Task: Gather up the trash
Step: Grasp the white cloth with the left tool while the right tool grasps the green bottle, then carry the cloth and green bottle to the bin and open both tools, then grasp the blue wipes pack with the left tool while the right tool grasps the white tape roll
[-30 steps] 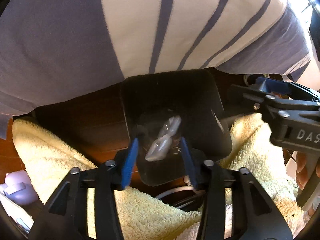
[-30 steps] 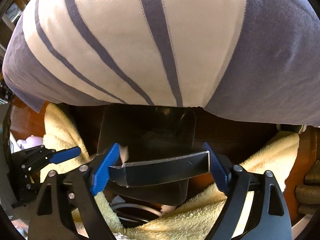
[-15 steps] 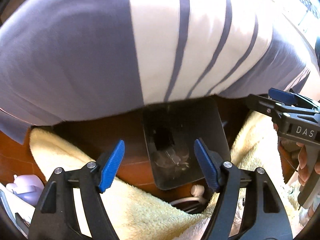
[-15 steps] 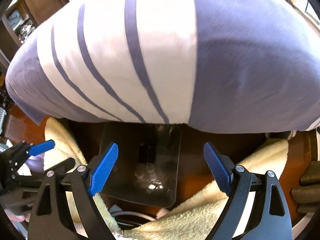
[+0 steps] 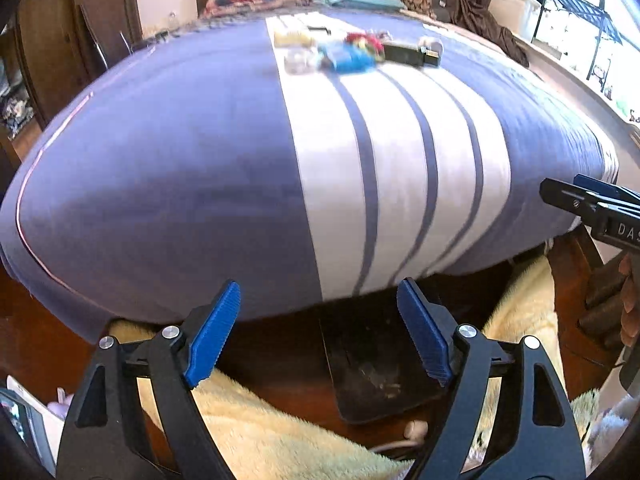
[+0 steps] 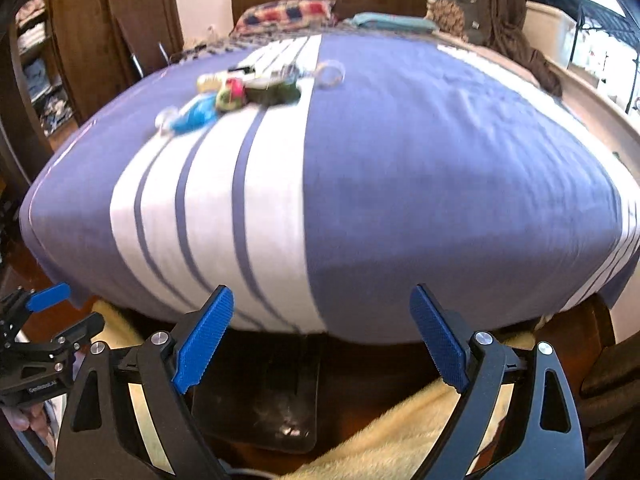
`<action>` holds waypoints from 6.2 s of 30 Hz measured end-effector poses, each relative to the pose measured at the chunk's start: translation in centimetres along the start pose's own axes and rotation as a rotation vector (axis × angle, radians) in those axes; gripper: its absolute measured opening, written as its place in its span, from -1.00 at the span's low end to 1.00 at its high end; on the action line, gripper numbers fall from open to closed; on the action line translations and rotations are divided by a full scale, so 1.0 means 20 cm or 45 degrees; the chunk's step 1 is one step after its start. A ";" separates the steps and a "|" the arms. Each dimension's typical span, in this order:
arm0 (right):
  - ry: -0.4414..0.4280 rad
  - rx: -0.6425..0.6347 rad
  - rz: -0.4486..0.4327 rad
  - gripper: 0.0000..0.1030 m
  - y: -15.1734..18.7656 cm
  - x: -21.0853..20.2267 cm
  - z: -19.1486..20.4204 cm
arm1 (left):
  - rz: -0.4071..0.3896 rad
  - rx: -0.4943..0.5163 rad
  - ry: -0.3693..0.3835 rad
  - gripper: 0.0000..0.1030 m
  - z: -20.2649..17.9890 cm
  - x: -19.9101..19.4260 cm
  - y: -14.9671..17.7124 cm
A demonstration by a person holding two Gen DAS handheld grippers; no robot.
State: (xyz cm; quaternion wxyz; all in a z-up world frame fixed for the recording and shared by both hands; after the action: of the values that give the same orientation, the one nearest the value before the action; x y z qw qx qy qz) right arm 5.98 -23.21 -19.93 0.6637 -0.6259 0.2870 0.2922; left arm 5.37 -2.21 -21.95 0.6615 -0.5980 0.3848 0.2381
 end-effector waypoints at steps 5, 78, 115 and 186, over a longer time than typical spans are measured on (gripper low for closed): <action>0.010 0.012 -0.044 0.76 -0.13 0.02 -0.03 | -0.047 -0.003 -0.010 0.50 0.00 0.00 -0.15; -0.151 -0.188 -0.093 -0.05 -0.19 0.00 0.24 | -0.154 0.027 0.086 -0.57 -0.01 -0.06 -0.37; -0.259 -0.082 0.535 -0.06 0.56 0.53 0.29 | 0.511 0.024 0.255 -0.53 -0.19 0.58 0.56; 0.054 0.015 -0.019 0.82 -0.72 0.60 -0.12 | -0.049 -0.015 0.090 0.67 -0.12 0.50 -0.85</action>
State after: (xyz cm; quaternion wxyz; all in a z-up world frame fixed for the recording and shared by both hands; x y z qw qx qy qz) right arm 24.67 -26.00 -19.45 0.6633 -0.6303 0.2979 0.2722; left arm 23.97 -8.91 -19.61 0.6485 -0.6172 0.3949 0.2063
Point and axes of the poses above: each gripper's, at about its wrist camera, not at the fingertips, and x roughly the way its jaws point, z to its left, y to its underside, the point moved 5 cm from there along x, roughly the way its jaws point, and after that the axes turned 2 degrees about -x, right-handed, at the moved point
